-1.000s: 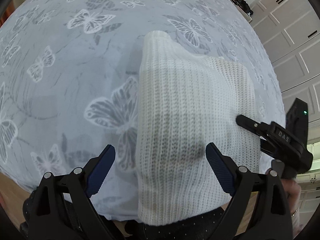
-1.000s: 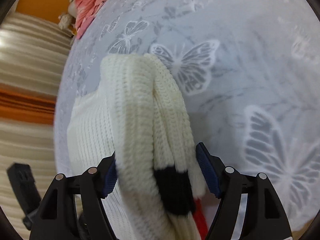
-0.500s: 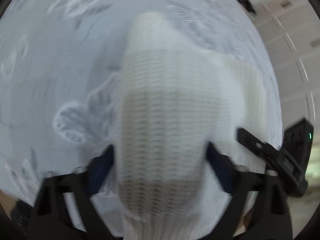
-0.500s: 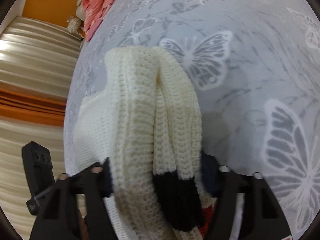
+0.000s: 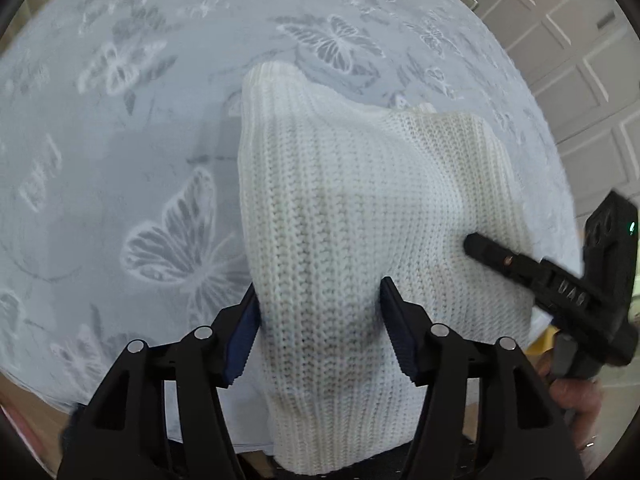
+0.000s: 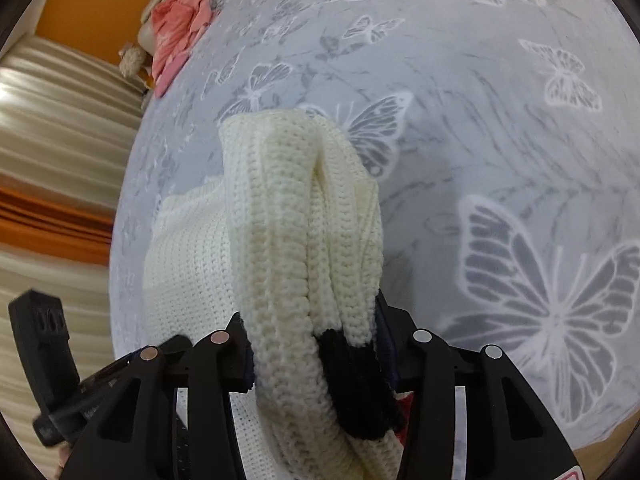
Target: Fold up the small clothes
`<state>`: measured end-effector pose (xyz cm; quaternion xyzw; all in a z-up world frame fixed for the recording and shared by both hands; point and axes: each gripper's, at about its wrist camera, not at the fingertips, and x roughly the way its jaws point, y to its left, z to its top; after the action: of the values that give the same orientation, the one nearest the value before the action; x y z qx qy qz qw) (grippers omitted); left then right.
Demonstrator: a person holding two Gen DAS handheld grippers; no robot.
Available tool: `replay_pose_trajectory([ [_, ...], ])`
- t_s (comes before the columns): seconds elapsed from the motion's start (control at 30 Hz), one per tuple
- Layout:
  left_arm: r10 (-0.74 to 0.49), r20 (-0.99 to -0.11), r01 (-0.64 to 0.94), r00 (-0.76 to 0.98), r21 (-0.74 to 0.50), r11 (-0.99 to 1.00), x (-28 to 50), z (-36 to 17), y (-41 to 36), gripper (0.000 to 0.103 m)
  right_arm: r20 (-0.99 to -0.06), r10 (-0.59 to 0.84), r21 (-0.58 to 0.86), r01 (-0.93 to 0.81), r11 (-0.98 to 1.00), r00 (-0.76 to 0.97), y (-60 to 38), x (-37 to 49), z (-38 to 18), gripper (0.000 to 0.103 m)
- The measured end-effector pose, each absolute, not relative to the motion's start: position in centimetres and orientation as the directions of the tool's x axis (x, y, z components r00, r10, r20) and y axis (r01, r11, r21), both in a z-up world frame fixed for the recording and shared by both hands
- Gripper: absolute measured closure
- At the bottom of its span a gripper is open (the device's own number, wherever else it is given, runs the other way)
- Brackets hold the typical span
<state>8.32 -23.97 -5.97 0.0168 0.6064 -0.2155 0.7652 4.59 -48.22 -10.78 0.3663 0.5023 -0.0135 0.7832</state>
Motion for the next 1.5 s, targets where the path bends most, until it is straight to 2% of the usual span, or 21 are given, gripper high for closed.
replay_pose_trajectory([
  [0.1, -0.254, -0.94, 0.405, 0.229, -0.145, 0.903, 7.4, -5.1, -24.8, 0.044, -0.804, 0.337, 0.549, 0.394, 0.737, 0.49, -48.0, 4.5, -10.5, 0.046],
  [0.23, -0.238, -0.938, 0.432, 0.25, -0.112, 0.895, 6.9, -4.3, -24.8, 0.043, -0.819, 0.279, 0.505, 0.398, 0.766, 0.502, -48.2, 2.7, -8.5, 0.046],
  [0.4, -0.245, -0.936, 0.426, 0.253, -0.12, 0.897, 6.4, -3.7, -24.1, 0.043, -0.801, 0.277, 0.506, 0.352, 0.787, 0.531, -47.2, 0.1, -5.8, 0.044],
  [0.6, -0.244, -0.938, 0.408, 0.246, -0.128, 0.904, 5.1, -3.4, -23.3, 0.039, -0.852, 0.277, 0.444, 0.336, 0.83, 0.444, -44.9, -1.3, -7.3, 0.044],
  [0.63, -0.245, -0.937, 0.403, 0.248, -0.13, 0.906, 4.8, -3.3, -23.0, 0.037, -0.858, 0.278, 0.441, 0.339, 0.831, 0.432, -44.6, -1.5, -7.7, 0.047],
  [0.67, -0.25, -0.935, 0.4, 0.251, -0.135, 0.907, 4.5, -3.1, -22.5, 0.037, -0.864, 0.281, 0.437, 0.345, 0.831, 0.418, -44.3, -1.6, -8.1, 0.071],
  [0.7, -0.252, -0.935, 0.398, 0.251, -0.137, 0.907, 4.3, -3.0, -22.1, 0.037, -0.869, 0.283, 0.432, 0.347, 0.832, 0.405, -44.0, -1.4, -8.2, 0.082],
  [0.8, -0.253, -0.932, 0.377, 0.26, -0.144, 0.915, 3.6, -2.6, -20.3, 0.037, -0.821, 0.323, 0.48, 0.263, 0.837, 0.47, -42.3, -0.6, -4.7, 0.084],
  [0.93, -0.249, -0.928, 0.318, 0.278, -0.156, 0.935, 3.0, -1.9, -17.3, 0.033, -0.673, 0.437, 0.575, 0.051, 0.817, 0.597, -40.0, -0.1, 2.6, 0.085],
  [0.97, -0.245, -0.929, 0.3, 0.278, -0.158, 0.941, 2.9, -1.9, -16.7, 0.033, -0.661, 0.439, 0.58, 0.043, 0.813, 0.609, -40.4, -0.1, 3.0, 0.085],
  [1.03, -0.243, -0.933, 0.282, 0.267, -0.165, 0.945, 2.8, -2.2, -16.1, 0.033, -0.712, 0.383, 0.537, 0.105, 0.837, 0.588, -41.8, 0.3, 1.0, 0.085],
  [1.1, -0.241, -0.938, 0.272, 0.249, -0.171, 0.947, 2.6, -2.6, -16.0, 0.033, -0.869, 0.233, 0.371, 0.264, 0.89, 0.437, -44.4, 0.9, -5.8, 0.083],
  [1.17, -0.25, -0.94, 0.28, 0.231, -0.182, 0.943, 2.1, -3.0, -16.4, 0.032, -0.895, 0.288, 0.407, 0.356, 0.841, 0.341, -46.3, 0.5, -10.1, 0.08],
  [1.23, -0.249, -0.944, 0.304, 0.217, -0.177, 0.936, 1.8, -3.2, -16.9, 0.029, -0.847, 0.338, 0.496, 0.378, 0.782, 0.411, -47.3, -0.8, -9.7, 0.074],
  [1.3, -0.251, -0.945, 0.331, 0.209, -0.173, 0.928, 1.3, -3.5, -17.5, 0.029, -0.831, 0.303, 0.493, 0.366, 0.789, 0.467, -47.2, -1.5, -7.6, 0.056],
  [1.43, -0.26, -0.949, 0.367, 0.177, -0.182, 0.912, 0.8, -4.2, -19.2, 0.029, -0.823, 0.284, 0.471, 0.311, 0.826, 0.492, -46.9, 0.4, -5.0, 0.047],
  [1.5, -0.253, -0.952, 0.377, 0.172, -0.174, 0.91, 0.6, -4.4, -19.9, 0.029, -0.834, 0.259, 0.438, 0.297, 0.848, 0.488, -46.5, 2.8, -4.8, 0.038],
])
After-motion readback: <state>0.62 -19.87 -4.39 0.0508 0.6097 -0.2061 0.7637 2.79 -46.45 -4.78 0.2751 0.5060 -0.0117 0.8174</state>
